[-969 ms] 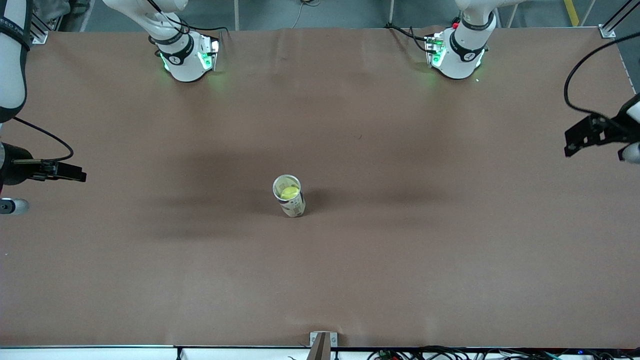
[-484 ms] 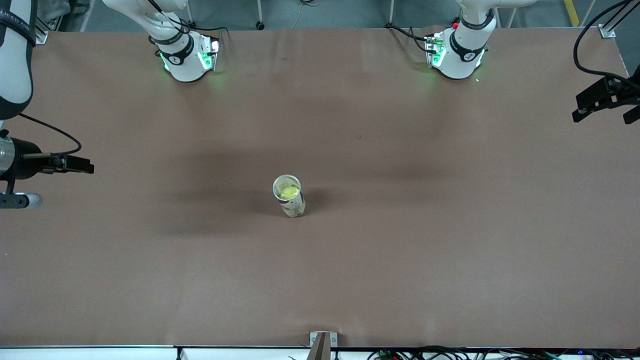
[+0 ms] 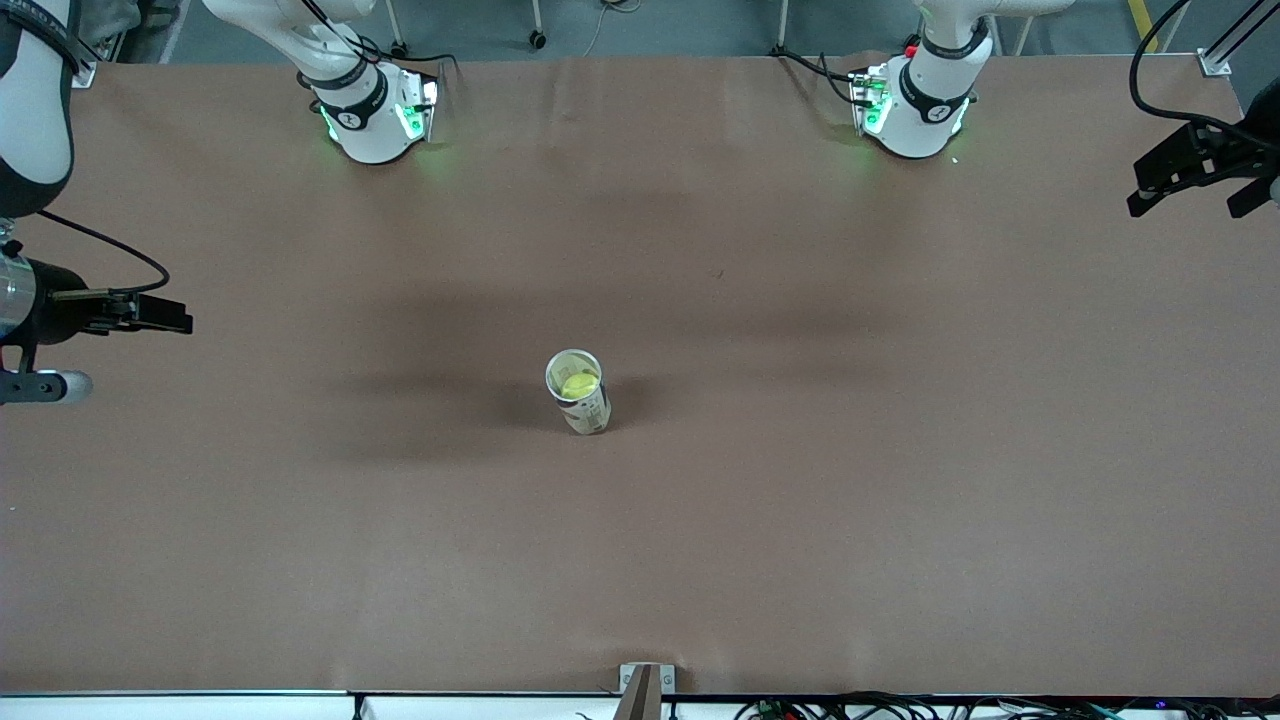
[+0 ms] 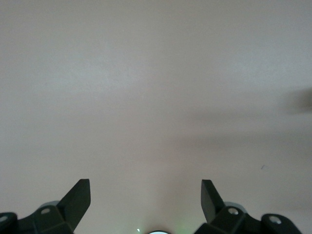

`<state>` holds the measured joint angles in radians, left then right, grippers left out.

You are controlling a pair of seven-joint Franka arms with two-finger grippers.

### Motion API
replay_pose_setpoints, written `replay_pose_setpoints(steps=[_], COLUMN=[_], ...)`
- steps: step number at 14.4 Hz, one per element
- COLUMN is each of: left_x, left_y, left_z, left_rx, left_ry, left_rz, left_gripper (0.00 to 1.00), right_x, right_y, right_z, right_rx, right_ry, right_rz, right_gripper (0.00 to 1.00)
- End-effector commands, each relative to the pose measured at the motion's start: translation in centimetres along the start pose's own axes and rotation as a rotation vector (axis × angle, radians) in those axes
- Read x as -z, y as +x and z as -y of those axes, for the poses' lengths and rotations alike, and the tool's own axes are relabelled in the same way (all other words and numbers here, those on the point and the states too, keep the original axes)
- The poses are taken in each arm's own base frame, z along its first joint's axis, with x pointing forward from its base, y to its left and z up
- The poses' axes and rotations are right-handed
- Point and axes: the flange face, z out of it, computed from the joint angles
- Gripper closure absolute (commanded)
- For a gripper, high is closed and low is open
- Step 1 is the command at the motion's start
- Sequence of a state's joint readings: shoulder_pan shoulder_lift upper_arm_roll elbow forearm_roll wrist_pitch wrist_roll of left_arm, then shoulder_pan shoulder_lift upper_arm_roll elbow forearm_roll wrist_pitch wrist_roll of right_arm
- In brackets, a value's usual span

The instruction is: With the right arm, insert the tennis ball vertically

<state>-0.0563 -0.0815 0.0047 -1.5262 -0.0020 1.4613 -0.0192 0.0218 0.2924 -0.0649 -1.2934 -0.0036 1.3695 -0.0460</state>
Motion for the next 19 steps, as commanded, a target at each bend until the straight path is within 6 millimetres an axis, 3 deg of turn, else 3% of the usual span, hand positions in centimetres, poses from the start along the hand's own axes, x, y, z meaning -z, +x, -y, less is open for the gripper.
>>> replay_pose_setpoints(steps=[1,8,13,19], left_x=[-0.2,-0.6,-0.6,-1.1], left_y=[-0.5,0.8,1.0,1.3], left_z=[-1.7,-1.0,-0.9,-1.0], left_rx=[0.035,-0.019,-0.018,-0.019], left_ry=[-0.021,0.004,0.004,0.004], left_rz=[-0.008,-0.006,-0.008,0.003], left_gripper=[0.0,0.0,0.0,0.0], right_x=[1.5,2.7,5.7,6.7], right_y=[-2.3,-8.2,-11.3,-12.0], right_z=[-0.9,-1.8,-1.1,-1.4], right_rx=[-0.015,-0.03,-0.018,-0.017], right_ry=[0.016,0.03,0.031,0.033], right_rz=[-0.054,-0.096,-0.149,-0.184], right_gripper=[0.0,0.0,0.0,0.0])
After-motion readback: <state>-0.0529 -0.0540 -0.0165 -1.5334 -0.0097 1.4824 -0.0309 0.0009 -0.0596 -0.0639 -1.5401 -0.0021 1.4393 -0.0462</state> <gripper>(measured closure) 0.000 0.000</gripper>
